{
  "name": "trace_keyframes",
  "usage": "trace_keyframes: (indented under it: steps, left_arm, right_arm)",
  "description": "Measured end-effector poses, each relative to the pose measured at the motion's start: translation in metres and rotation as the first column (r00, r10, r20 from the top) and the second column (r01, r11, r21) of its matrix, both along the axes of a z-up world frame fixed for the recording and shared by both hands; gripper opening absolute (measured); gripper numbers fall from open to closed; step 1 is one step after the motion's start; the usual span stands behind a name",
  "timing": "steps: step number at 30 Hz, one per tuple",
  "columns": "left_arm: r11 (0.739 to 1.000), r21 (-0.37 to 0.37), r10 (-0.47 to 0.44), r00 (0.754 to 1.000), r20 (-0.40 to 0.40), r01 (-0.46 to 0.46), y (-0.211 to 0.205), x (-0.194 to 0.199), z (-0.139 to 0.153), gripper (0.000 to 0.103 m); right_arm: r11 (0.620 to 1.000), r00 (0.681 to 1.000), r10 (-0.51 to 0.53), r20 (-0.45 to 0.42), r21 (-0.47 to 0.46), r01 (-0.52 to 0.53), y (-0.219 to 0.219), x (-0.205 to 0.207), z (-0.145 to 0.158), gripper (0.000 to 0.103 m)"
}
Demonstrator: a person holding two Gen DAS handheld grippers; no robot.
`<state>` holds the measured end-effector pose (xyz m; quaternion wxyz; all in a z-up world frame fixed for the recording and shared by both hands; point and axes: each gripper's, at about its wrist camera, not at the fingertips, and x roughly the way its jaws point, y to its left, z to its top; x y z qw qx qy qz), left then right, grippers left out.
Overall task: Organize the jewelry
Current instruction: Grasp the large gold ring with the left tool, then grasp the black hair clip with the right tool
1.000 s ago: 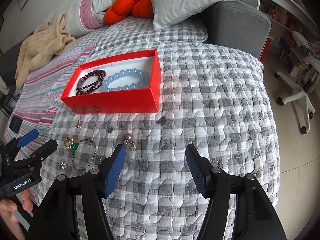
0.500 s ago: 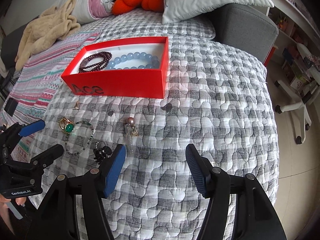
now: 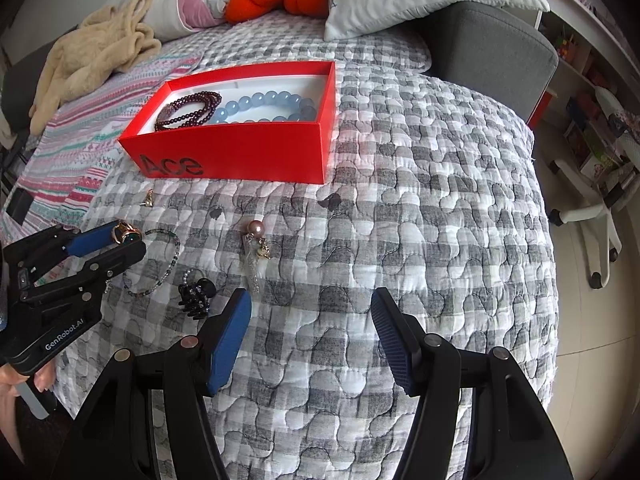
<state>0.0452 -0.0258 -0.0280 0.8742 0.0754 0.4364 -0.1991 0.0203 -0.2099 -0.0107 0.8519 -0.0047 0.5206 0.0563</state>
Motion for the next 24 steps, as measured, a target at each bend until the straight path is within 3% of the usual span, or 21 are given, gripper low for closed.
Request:
trace_keyframes:
  steps: [10,17,24]
  left_arm:
    - [0.999,0.002,0.043,0.999,0.013,-0.043,0.010,-0.009,0.020,0.031]
    - [0.994,-0.005,0.113,0.993,-0.014,-0.113,0.031,-0.008,0.023,0.031]
    - [0.992,-0.008,0.126,0.992,-0.019,-0.126,0.039,-0.009,0.023,0.031]
  right_arm:
    - [1.000,1.000,0.029,-0.003,-0.008,-0.029,0.012,-0.007,-0.002,0.065]
    - [0.996,0.995,0.093,-0.027,0.007,-0.093,0.036,-0.006,-0.007,0.065]
    - [0.990,0.989,0.141,-0.040,0.011,-0.141,0.057,-0.004,-0.015,0.065]
